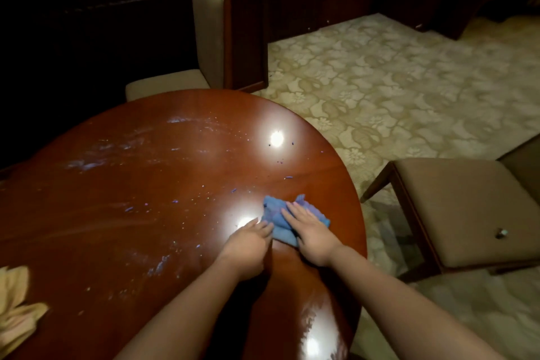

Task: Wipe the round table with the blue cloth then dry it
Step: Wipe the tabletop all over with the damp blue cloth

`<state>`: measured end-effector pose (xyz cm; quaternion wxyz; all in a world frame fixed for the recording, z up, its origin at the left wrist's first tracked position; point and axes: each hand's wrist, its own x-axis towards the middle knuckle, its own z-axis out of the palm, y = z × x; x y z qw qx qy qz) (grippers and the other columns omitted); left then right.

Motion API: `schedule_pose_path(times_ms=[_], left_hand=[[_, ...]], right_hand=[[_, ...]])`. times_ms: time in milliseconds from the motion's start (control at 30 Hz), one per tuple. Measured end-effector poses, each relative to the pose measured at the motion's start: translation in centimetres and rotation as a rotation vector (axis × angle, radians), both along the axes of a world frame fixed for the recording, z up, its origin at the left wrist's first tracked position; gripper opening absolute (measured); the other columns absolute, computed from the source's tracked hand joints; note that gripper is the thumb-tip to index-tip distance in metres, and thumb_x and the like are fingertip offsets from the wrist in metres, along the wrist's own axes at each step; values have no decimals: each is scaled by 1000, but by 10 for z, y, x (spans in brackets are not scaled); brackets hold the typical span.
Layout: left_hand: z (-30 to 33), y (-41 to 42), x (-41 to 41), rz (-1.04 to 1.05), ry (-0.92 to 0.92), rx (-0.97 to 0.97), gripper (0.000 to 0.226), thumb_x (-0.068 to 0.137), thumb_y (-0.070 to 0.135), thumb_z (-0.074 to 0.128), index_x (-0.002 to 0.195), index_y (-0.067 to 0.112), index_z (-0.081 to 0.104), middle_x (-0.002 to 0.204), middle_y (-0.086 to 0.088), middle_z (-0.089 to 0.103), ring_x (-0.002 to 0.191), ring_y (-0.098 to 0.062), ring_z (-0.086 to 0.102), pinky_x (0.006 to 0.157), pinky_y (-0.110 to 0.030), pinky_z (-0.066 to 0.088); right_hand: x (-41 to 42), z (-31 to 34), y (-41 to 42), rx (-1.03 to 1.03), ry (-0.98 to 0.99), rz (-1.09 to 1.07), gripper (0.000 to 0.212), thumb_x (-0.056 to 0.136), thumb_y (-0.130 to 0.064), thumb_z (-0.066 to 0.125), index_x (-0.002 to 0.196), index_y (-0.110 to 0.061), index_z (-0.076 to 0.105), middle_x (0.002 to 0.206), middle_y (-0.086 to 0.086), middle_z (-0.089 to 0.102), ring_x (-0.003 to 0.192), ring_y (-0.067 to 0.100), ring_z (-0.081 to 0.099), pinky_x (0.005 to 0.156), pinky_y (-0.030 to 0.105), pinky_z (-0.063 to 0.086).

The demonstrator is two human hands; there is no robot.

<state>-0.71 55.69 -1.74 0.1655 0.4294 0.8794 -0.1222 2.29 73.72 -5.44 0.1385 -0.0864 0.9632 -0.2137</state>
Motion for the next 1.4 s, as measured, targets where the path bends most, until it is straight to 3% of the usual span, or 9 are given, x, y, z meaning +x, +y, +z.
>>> schedule_pose_path(times_ms=[300,567,633,733,933,1033,1100,1233,1400], left_hand=[[3,10,17,-28,51,111,43,87,16,48,127,4,55,132,-13,51,124,-26,43,112,-28,16],[-12,-63,2,216,-35,39,60,76,14,50,135,7,44,141,-9,46,131,-23,41,113,-32,29],[-6,-48,10,169,-61,127,64,79,13,51,141,7,38,148,-8,38,137,-23,33,117,-28,18],[-4,-28,22,132,-55,191,62,83,13,51,143,6,35,149,-8,36,139,-22,30,116,-25,15],[-2,-71,13,315,-57,123,38,78,13,44,113,14,60,117,-4,62,112,-26,57,96,-32,47],[3,-81,16,338,-45,78,35,79,15,41,106,15,63,113,-6,65,106,-27,60,87,-34,52],[8,-70,23,336,-54,90,33,83,15,41,107,11,64,115,-9,65,106,-29,60,87,-33,49],[17,-49,41,316,-62,112,33,92,16,41,118,12,60,121,-11,63,113,-29,57,92,-30,41],[8,-40,63,221,-140,179,41,91,17,42,131,10,49,137,-11,47,129,-28,42,108,-30,29]], right_hand=[[43,-10,-27,120,-6,-221,100,60,-48,-11,151,-7,-3,157,15,-13,147,27,-11,113,31,-12],[14,-11,-84,160,-11,-42,62,100,-30,23,152,-8,-2,159,12,-12,147,24,-11,114,30,-16],[33,-10,-70,131,58,-129,71,89,-38,11,150,-2,13,158,17,4,147,29,5,114,30,-15],[50,-13,-63,192,-6,-236,65,79,-33,32,127,4,55,134,23,53,121,36,54,112,30,7],[32,-11,-118,204,-46,-92,68,74,-37,29,118,-1,67,128,21,59,116,33,59,106,38,37],[40,-4,-111,169,-39,31,94,71,-50,-3,150,-3,16,158,19,5,147,31,5,111,35,-14],[49,-1,-96,171,-8,72,93,73,-58,-5,152,-9,3,159,12,-8,147,22,-8,103,25,-26],[56,20,-70,155,-37,73,69,97,-45,42,153,-19,12,161,2,-1,147,15,3,116,23,2],[85,34,-44,225,-12,11,58,93,-41,50,145,-21,36,152,2,35,137,19,37,106,29,36]])
